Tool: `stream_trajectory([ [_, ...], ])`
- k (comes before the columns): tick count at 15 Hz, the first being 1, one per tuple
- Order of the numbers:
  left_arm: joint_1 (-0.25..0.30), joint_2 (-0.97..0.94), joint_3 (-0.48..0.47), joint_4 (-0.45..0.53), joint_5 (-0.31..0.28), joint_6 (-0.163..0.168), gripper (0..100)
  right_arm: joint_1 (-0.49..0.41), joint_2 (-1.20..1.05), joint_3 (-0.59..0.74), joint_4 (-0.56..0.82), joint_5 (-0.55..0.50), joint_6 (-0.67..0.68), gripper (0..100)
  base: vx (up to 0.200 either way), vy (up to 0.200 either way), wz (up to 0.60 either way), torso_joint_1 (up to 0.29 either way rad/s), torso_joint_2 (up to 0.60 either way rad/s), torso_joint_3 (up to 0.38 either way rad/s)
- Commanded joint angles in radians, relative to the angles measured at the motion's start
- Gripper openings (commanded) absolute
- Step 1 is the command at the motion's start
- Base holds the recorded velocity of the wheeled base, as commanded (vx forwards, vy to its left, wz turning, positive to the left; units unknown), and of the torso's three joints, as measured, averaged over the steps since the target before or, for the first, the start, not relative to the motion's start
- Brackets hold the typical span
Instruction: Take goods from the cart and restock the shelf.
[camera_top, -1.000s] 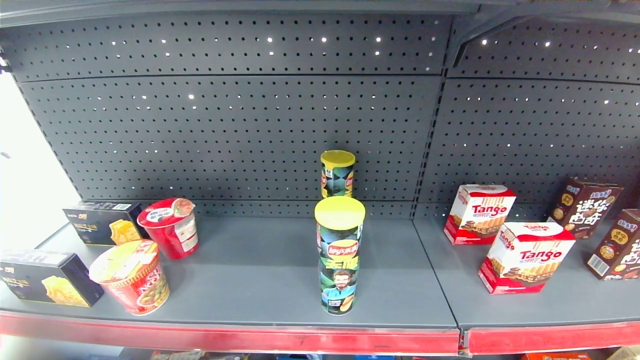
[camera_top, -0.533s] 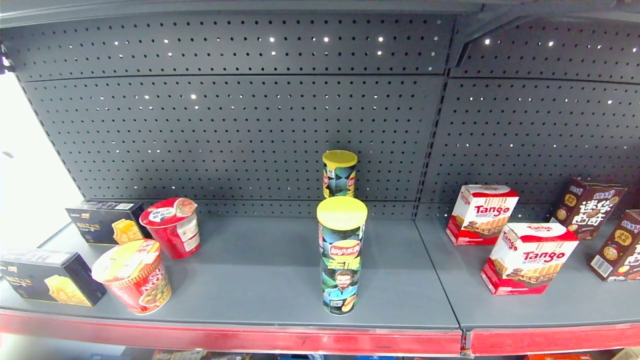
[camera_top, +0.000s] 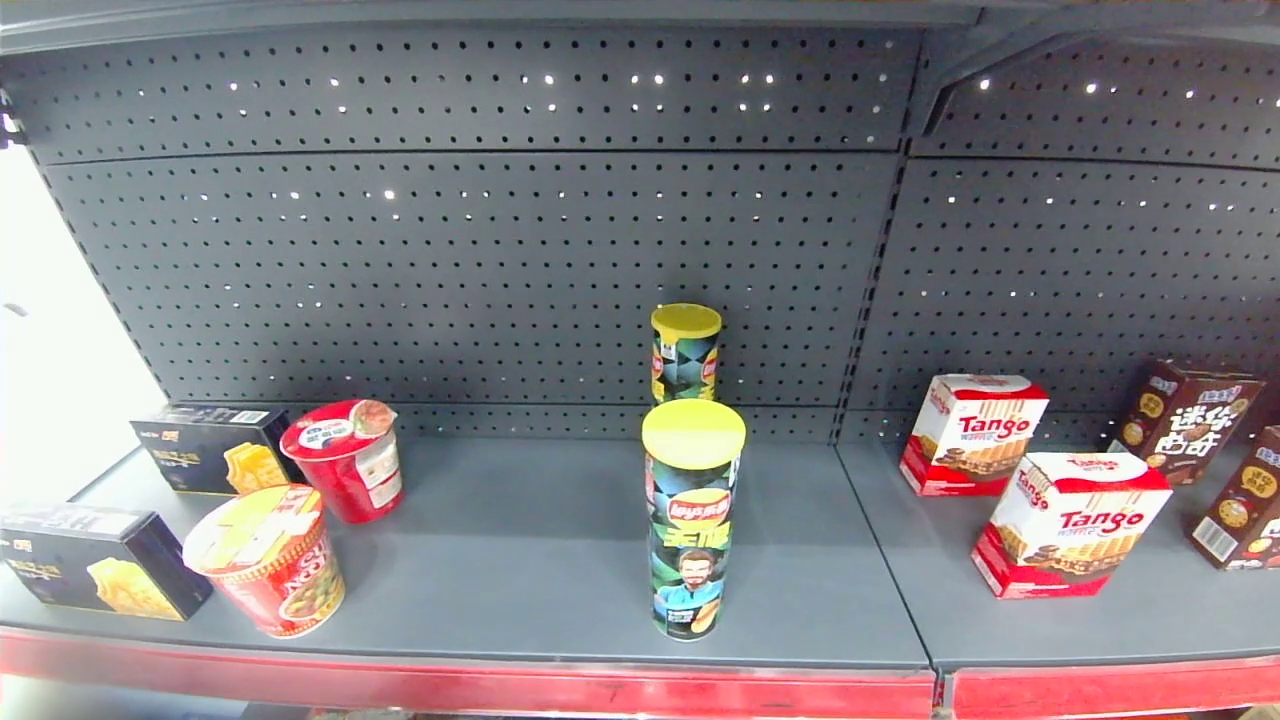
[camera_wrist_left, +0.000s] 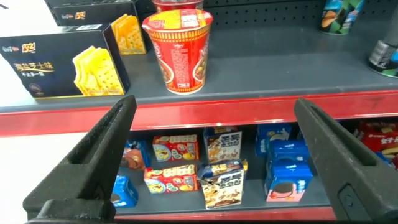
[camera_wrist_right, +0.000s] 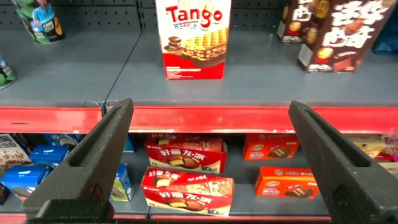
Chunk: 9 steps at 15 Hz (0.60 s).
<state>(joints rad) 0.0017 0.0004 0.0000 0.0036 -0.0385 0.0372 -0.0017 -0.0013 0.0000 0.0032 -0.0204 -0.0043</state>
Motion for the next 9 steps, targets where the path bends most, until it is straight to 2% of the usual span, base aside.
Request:
stream_trajectory([
  [1, 0.001, 0.0, 0.0, -0.001, -0.001, 0.001, 100, 0.002, 0.001, 0.0, 0.0, -0.001, 0.0, 100, 0.0, 0.0, 0.0, 0.0, 0.0, 0.0],
  [4, 0.001, 0.0, 0.0, -0.001, -0.003, 0.004, 100, 0.0, 0.001, -0.002, 0.0, 0.002, 0.0, 100, 0.0, 0.2, 0.0, -0.004, 0.0, 0.004],
  [9, 0.001, 0.0, 0.0, -0.002, -0.003, 0.003, 100, 0.0, 0.001, -0.002, 0.0, 0.002, 0.0, 100, 0.0, 0.0, 0.0, 0.0, 0.0, 0.0],
])
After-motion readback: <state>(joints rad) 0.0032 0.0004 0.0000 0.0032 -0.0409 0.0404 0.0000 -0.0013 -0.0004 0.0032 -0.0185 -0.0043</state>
